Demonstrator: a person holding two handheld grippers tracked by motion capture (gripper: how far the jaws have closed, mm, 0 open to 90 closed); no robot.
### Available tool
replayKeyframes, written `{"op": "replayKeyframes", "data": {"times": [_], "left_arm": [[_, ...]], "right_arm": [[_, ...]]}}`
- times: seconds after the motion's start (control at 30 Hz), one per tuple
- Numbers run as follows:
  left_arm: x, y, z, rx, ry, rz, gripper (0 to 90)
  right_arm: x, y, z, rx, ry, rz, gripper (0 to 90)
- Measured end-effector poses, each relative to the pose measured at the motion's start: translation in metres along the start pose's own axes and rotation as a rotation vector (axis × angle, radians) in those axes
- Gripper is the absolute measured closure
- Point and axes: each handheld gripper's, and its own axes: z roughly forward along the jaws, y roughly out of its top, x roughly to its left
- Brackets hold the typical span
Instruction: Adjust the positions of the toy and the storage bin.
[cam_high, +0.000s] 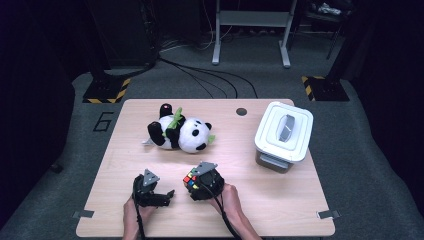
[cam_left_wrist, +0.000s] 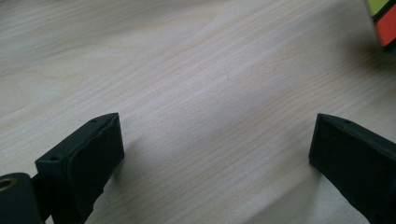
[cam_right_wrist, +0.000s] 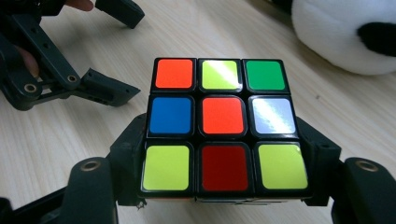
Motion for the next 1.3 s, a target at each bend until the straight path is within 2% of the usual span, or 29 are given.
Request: {"op": "replayKeyframes", "data": {"times": [0.2, 0.23, 0.33, 0.4, 0.43, 0.57, 0.7, 0.77, 0.83, 0.93, 1.07, 1.3], "left_arm": [[0.000, 0.000, 0.000, 0.001, 0.000, 0.002, 3.2], [0.000, 0.000, 0.000, 0.002, 0.000, 0.002, 3.2], [0.000, 0.000, 0.000, 0.001, 0.000, 0.001, 3.2], [0.000, 0.000, 0.000, 0.000, 0.001, 0.000, 3.2], [0.000, 0.000, -0.001, 0.006, -0.003, 0.004, 3.3], [0.000, 0.000, -0.001, 0.008, -0.003, 0.004, 3.5], [0.000, 0.000, -0.001, 0.008, -0.001, 0.008, 3.5], [0.000, 0.000, -0.001, 0.007, -0.001, 0.008, 3.5], [0.000, 0.001, -0.001, 0.006, -0.001, 0.008, 3.6], [0.000, 0.001, -0.001, 0.006, -0.006, 0.008, 4.2], [0.000, 0.001, -0.001, 0.010, -0.005, 0.012, 4.2], [0.000, 0.001, -0.001, 0.007, -0.006, 0.010, 4.3]], "right_arm": [[0.007, -0.007, 0.020, 0.050, 0.005, -0.020, 33.0], [0.006, -0.010, 0.022, 0.030, 0.018, 0.000, 33.1], [0.004, -0.011, 0.022, 0.025, 0.027, 0.014, 32.8], [0.003, -0.010, 0.021, 0.022, 0.063, 0.039, 22.0], [0.002, -0.009, 0.019, 0.002, 0.065, 0.053, 15.7], [0.001, -0.008, 0.008, -0.024, 0.063, 0.053, 6.9], [-0.001, -0.015, -0.006, -0.030, 0.050, 0.064, 0.8], [-0.005, -0.024, -0.018, -0.064, 0.068, 0.083, 0.0], [-0.008, -0.032, -0.027, -0.085, 0.063, 0.098, 0.0], [-0.015, -0.047, -0.043, -0.116, 0.027, 0.123, 0.0], [-0.026, -0.068, -0.058, -0.129, -0.024, 0.183, 0.0], [-0.060, -0.114, -0.066, -0.071, -0.102, 0.293, 0.0]]}}
